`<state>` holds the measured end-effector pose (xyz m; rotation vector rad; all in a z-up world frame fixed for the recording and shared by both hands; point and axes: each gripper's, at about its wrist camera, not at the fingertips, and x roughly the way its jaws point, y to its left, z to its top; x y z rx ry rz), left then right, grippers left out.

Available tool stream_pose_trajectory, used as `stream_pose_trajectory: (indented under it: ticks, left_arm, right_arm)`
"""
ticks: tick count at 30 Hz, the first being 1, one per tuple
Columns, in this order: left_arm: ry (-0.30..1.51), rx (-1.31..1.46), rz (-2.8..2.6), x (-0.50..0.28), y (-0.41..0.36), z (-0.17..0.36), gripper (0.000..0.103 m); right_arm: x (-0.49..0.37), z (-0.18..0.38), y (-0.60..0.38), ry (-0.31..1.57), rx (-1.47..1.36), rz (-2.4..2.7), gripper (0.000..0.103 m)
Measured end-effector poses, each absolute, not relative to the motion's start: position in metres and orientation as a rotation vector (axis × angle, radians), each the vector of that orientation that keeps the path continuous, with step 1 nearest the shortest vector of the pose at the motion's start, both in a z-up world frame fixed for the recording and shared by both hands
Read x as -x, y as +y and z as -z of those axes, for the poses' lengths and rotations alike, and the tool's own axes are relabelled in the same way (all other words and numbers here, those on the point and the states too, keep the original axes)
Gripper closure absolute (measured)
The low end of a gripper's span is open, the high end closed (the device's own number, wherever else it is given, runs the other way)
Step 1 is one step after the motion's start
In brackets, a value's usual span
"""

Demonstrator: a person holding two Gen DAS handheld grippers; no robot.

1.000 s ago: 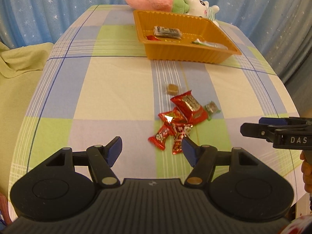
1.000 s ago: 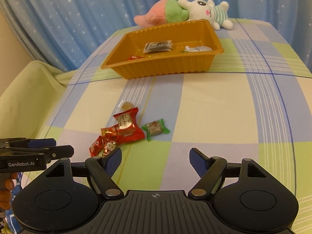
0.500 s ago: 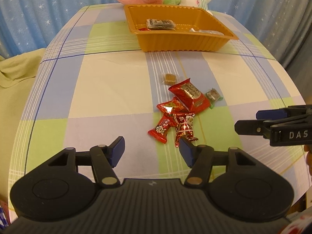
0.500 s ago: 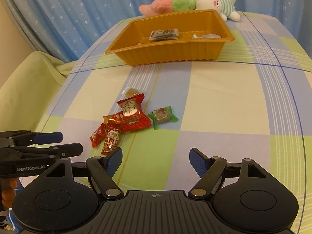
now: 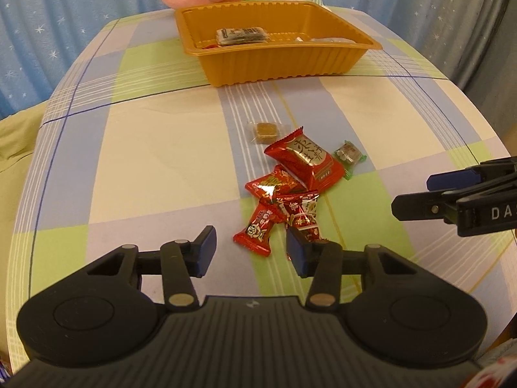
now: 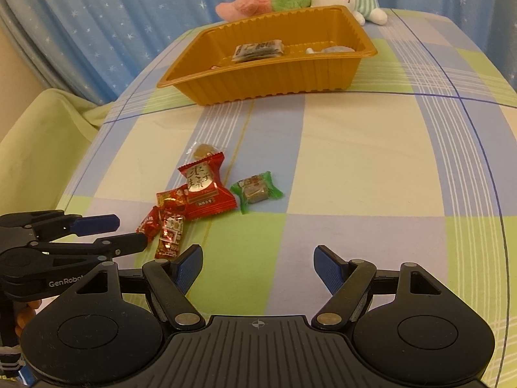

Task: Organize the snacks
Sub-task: 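Grasp the small red candy with the left tool while the right tool grasps the green-wrapped candy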

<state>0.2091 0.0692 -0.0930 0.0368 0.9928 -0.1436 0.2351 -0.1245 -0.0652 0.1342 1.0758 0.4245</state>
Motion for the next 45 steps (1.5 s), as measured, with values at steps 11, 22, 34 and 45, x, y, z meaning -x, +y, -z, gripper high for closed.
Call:
stream_pose_trajectory:
  ticks: [11, 22, 34, 45]
  left_arm:
    - [1.008, -0.056, 0.169, -0.224, 0.067, 0.103, 0.073]
    - [1.014, -0.030, 0.160, -0.227, 0.072, 0.106, 0.087]
    - [1.023, 0.010, 0.055, -0.222, 0.100, 0.104, 0.087]
    - [1.028, 0.043, -0.040, -0.220, 0.125, 0.103, 0.087]
  right_arm:
    - [-0.239, 0.069, -0.128, 1.084, -0.146, -0.404, 0.027]
    - [-0.244, 0.071, -0.125, 1.073, -0.138, -0.413, 0.027]
    - [-0.265, 0.074, -0.111, 0.998, -0.069, -0.446, 0.047]
    - [-0.284, 0.087, -0.097, 0.980, 0.030, -0.506, 0.061]
